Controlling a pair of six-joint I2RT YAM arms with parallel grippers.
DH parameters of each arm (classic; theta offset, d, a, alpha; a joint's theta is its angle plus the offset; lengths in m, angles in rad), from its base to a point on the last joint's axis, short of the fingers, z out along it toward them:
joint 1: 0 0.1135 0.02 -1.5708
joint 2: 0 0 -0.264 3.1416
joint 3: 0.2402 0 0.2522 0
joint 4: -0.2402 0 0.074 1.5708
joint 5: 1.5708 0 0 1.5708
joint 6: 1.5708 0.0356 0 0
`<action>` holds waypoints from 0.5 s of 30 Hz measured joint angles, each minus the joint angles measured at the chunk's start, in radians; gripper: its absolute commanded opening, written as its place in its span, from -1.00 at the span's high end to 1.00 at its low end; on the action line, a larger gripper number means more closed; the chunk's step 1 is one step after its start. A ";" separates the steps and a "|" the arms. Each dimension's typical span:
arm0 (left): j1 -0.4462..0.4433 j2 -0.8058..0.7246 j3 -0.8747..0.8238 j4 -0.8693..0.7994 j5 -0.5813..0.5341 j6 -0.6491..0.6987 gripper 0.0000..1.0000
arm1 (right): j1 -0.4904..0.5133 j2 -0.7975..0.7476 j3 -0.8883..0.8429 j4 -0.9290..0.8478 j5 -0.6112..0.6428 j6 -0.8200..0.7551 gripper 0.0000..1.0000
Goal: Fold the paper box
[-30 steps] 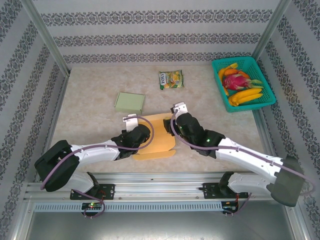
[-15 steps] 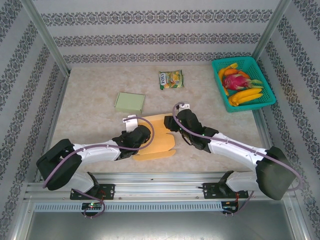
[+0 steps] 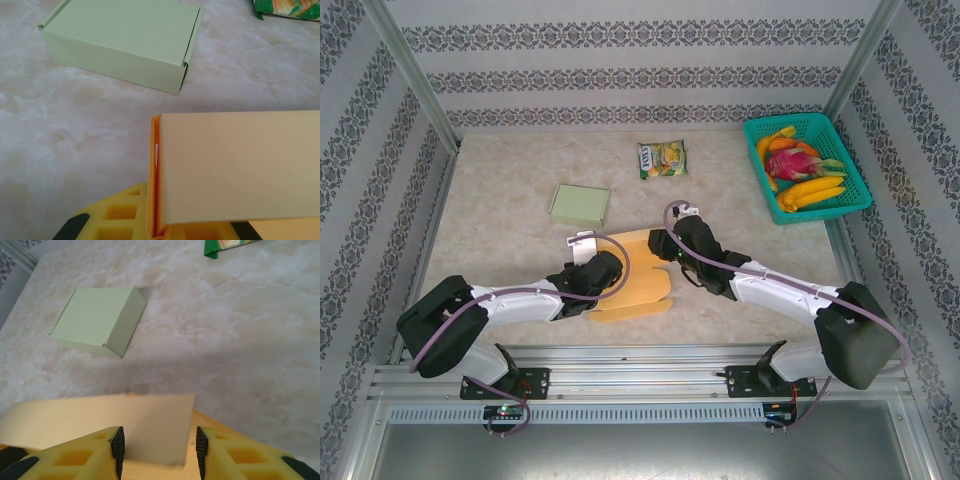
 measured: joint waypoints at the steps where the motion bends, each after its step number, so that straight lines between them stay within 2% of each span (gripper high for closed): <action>1: 0.000 0.000 0.000 0.000 0.006 0.000 1.00 | -0.011 0.000 -0.013 0.011 -0.004 0.006 0.14; 6: 0.000 0.000 -0.004 0.000 0.027 0.001 1.00 | -0.042 0.000 -0.043 0.042 -0.035 0.029 0.15; 10: 0.000 0.000 -0.004 0.000 0.027 0.000 1.00 | -0.052 0.002 -0.046 0.062 -0.048 0.035 0.28; 15: 0.000 0.001 -0.004 -0.001 0.031 0.000 1.00 | -0.065 0.007 -0.058 0.080 -0.083 0.047 0.33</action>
